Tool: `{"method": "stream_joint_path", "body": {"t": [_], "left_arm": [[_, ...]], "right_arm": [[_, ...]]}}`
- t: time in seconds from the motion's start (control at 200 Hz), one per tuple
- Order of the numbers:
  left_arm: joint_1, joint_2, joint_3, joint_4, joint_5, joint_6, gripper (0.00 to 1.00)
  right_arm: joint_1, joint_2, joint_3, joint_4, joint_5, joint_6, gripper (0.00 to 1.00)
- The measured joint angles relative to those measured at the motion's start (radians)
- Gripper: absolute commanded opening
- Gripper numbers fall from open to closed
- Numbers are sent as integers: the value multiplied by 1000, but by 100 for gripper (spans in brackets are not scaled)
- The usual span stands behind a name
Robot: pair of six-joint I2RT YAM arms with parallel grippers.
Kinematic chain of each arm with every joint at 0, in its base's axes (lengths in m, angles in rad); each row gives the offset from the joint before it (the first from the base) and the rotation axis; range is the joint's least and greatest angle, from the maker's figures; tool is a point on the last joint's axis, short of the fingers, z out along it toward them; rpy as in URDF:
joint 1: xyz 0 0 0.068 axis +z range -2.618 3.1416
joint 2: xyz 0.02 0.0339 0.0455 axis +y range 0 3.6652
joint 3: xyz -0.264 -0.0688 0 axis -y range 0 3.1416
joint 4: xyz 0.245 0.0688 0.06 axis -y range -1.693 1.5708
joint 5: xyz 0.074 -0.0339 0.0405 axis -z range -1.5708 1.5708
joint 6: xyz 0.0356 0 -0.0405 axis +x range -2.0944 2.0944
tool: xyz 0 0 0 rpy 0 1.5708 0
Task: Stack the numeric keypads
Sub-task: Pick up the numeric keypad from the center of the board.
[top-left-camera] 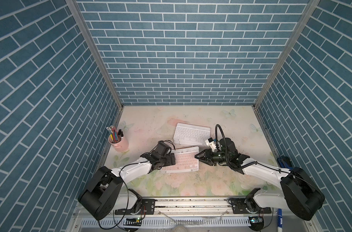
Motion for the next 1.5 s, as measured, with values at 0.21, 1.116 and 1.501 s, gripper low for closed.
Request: {"method": "stream_joint_path", "body": {"t": [0.21,1.116,1.501], "left_arm": [[-48,-9,1,121,257,-9,93],[-57,-97,17,21,203,-47,93],[-33,-97,82,-46,196,-41,93]], "right_arm": [[58,21,13,28,-71,-1,46],[55,1,73,-305,13,-190,13],[38,18,75,-307,11,-202,0]]}}
